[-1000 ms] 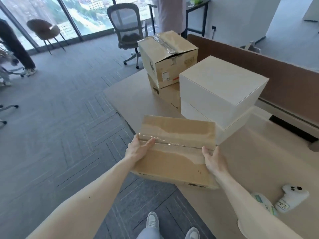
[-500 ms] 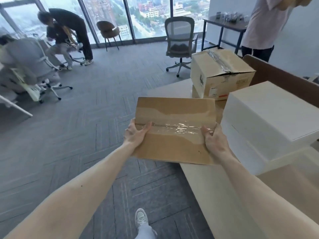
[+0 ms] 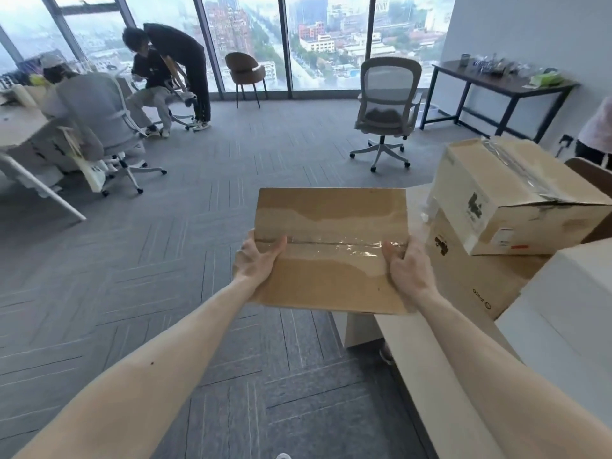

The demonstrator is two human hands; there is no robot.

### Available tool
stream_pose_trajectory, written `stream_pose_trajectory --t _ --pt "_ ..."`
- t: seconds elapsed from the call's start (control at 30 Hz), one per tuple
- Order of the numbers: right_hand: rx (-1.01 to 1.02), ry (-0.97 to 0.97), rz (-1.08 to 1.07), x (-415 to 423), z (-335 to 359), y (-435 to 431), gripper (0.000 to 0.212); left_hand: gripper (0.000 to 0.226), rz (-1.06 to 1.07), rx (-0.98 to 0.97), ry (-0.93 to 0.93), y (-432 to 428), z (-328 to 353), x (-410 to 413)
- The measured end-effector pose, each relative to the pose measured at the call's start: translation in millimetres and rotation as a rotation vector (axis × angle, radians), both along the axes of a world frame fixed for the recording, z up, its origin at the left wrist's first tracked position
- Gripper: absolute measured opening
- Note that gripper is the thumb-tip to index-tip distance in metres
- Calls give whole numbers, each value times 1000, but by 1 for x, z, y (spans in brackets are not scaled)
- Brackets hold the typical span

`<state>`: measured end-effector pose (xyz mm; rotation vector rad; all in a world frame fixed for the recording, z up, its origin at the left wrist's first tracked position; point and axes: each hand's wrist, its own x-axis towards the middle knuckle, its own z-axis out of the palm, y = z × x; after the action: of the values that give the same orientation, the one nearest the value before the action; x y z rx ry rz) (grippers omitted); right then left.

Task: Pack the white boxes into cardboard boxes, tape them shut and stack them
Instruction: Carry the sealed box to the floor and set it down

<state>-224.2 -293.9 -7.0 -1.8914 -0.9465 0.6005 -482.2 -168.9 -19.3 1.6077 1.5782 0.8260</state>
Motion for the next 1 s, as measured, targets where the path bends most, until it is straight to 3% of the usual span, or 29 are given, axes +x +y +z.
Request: stream_pose_trajectory --t 0.4,1.0 --pt "-30 -16 -6 -38 -9 202 34 69 19 7 30 195 4 -41" --pt "-3 -5 135 102 -36 536 40 78 109 -48 39 498 -18 82"
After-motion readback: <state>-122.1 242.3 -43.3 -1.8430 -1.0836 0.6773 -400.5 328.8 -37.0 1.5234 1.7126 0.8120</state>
